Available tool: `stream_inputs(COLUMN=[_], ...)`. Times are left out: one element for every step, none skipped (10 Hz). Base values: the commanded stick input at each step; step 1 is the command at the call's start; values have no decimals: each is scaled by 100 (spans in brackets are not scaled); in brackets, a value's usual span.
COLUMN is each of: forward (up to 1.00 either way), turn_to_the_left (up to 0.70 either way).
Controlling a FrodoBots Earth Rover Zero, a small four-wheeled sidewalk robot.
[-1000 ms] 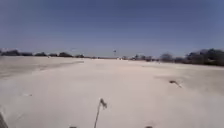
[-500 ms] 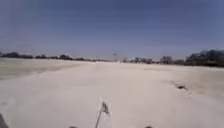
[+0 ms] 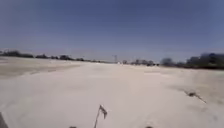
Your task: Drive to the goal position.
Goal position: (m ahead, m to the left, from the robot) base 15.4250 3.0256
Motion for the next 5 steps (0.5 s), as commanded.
stream_inputs(forward=[70, 70, 70, 70, 70], turn_to_the_left=[0, 0, 0, 0, 0])
